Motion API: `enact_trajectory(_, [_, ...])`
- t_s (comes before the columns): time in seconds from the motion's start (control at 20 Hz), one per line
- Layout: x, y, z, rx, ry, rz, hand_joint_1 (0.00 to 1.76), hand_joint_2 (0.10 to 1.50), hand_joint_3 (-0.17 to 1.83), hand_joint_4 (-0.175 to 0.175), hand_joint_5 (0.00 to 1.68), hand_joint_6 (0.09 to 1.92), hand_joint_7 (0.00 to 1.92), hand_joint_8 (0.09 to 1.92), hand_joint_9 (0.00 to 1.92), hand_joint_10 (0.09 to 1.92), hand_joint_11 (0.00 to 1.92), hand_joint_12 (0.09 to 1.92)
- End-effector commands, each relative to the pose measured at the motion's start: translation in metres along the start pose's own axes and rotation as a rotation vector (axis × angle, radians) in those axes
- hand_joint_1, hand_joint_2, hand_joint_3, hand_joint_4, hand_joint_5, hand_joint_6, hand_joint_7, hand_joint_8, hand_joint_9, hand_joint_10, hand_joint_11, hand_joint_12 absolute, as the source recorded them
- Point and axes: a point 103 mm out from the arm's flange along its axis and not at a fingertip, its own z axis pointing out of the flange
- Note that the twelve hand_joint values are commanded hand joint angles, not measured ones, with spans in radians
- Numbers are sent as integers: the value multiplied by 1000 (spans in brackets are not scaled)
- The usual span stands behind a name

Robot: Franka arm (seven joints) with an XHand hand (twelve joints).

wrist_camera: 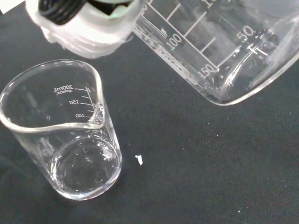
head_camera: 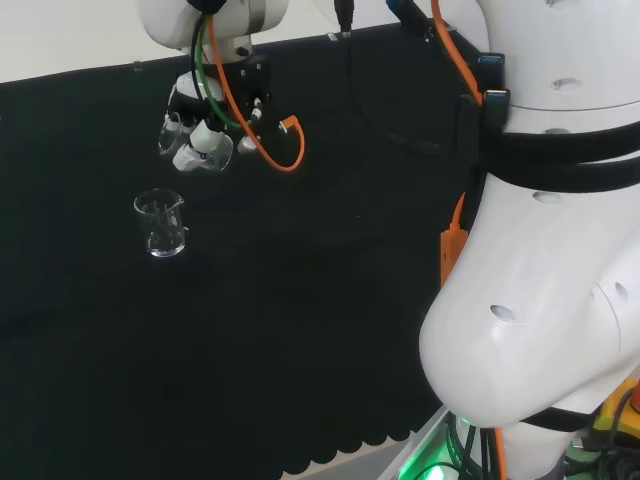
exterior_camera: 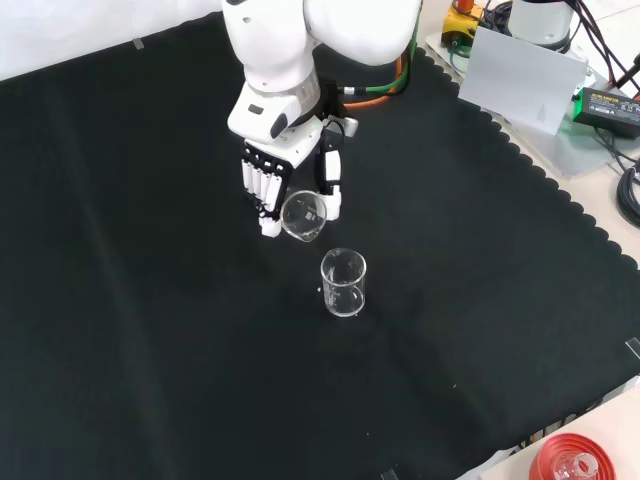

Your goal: Place the beaker back on the table.

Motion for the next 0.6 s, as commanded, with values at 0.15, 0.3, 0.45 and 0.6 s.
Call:
enact_trajectory(0.15, [-14, 0, 10, -53, 51, -1, 1315, 1023, -175, -175, 1441, 197, 1556, 87, 1484, 87, 1240, 778])
enact_trajectory(0.3, [-20, 1, 15, -82, 77, 0, 1315, 1023, -175, -175, 1441, 197, 1556, 87, 1484, 87, 1238, 778])
enact_trajectory(0.45, [-27, 0, 20, -117, 103, 1, 1315, 1023, -175, -175, 1441, 197, 1556, 87, 1484, 87, 1237, 778])
enact_trajectory(0.6, [-33, 2, 27, -125, 129, 3, 1315, 1023, -175, -175, 1441, 197, 1556, 87, 1485, 87, 1235, 778])
